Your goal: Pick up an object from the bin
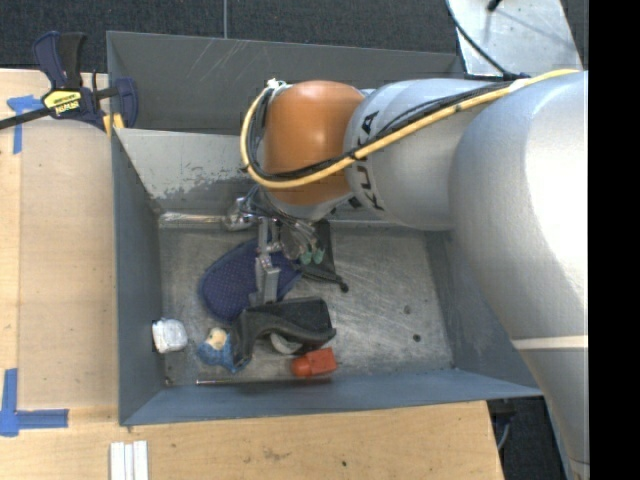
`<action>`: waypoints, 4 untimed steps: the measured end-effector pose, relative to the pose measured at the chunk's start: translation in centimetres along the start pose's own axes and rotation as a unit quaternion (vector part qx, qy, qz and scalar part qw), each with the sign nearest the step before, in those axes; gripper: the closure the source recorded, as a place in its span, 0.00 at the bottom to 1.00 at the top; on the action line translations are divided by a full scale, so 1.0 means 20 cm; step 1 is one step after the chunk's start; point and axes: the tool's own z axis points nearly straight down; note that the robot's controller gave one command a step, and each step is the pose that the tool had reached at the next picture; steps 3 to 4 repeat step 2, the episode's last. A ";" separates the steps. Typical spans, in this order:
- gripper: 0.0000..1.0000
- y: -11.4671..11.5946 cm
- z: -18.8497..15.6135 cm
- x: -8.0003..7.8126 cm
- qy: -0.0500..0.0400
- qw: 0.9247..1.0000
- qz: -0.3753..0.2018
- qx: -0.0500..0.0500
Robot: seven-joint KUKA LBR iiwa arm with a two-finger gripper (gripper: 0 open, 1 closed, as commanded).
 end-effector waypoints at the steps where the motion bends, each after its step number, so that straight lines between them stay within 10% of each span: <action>1: 1.00 0.00 -0.02 -0.02 -0.005 1.000 -0.001 0.001; 2: 1.00 0.06 -0.68 0.04 -0.002 0.999 -0.041 0.002; 4: 1.00 0.06 -0.68 0.04 -0.002 0.999 -0.041 0.002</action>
Offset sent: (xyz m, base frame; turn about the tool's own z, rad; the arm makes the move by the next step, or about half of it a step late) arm 0.0000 0.0000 0.0000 0.0000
